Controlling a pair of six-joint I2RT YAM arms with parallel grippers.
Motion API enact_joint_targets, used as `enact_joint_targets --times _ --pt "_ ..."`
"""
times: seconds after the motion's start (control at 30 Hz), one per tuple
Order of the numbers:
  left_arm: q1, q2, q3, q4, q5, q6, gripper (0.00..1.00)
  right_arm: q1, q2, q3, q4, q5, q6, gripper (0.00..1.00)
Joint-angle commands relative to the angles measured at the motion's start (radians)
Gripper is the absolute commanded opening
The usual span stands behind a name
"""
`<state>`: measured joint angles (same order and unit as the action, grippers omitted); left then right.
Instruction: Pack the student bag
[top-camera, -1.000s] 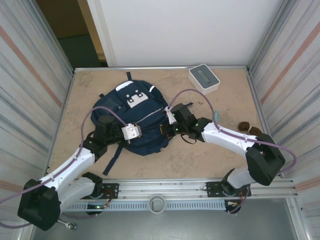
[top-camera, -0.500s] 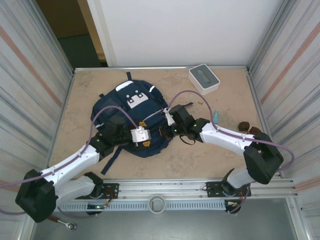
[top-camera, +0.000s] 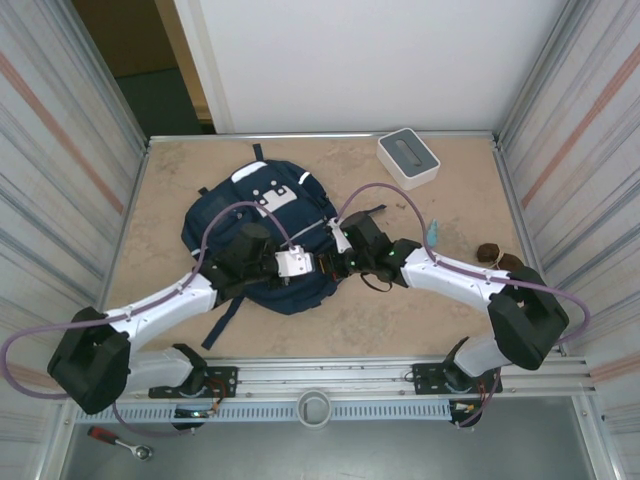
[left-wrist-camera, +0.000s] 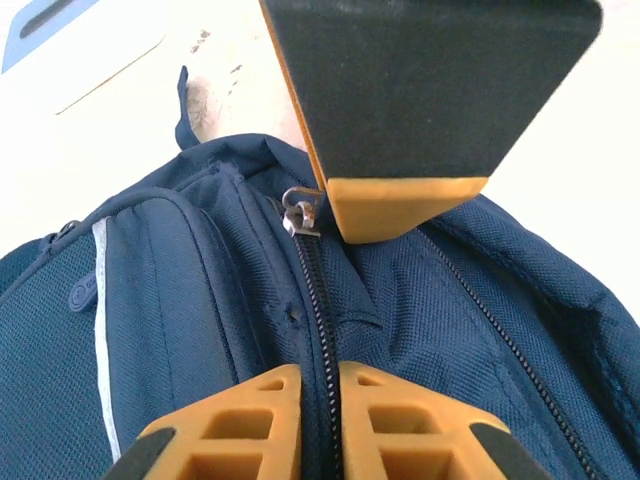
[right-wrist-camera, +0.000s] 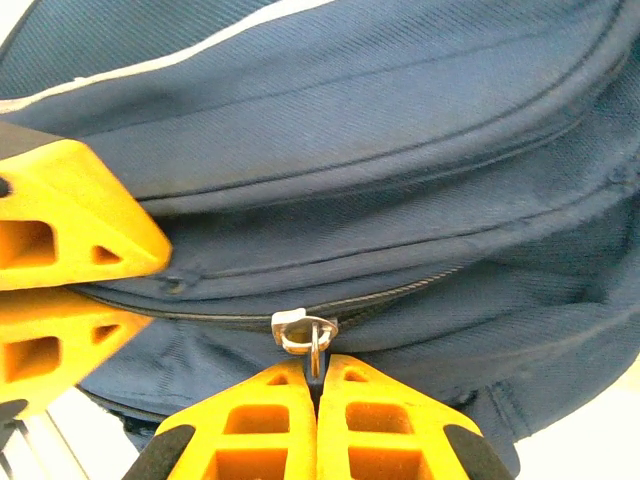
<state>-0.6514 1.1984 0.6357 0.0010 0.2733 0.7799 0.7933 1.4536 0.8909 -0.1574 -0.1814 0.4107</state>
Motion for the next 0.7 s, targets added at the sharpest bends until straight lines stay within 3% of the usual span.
enact_joint_targets --times 0.0,0.13,0.27,0.3,0.4,0.5,0.67 --pt "0.061 -0.093 -0.057 0.045 0.079 -0.010 0.09 -0.046 -0.031 -0.013 -0.044 0.053 -0.007 0.00" --pt "0.150 -0.188 -0.130 0.090 0.152 -0.038 0.08 -0.097 -0.029 -0.014 -0.053 0.040 0.006 0.00" --pt "0.216 -0.233 -0.168 0.119 0.129 -0.066 0.12 -0.096 -0.005 0.002 -0.018 -0.013 0.027 0.00" --pt "0.217 -0.234 -0.167 0.114 0.121 -0.068 0.15 -0.088 0.004 0.010 -0.009 -0.022 0.030 0.00" --pt "0.215 -0.231 -0.146 0.088 0.174 -0.075 0.39 -0.062 0.016 0.028 -0.004 -0.022 0.024 0.00" --pt "0.177 -0.222 -0.127 0.060 0.179 -0.070 0.56 -0.049 0.014 0.031 0.004 -0.023 0.024 0.00" --pt "0.057 -0.170 -0.078 0.028 0.081 -0.042 0.71 -0.027 0.000 0.029 0.015 -0.017 0.025 0.00"
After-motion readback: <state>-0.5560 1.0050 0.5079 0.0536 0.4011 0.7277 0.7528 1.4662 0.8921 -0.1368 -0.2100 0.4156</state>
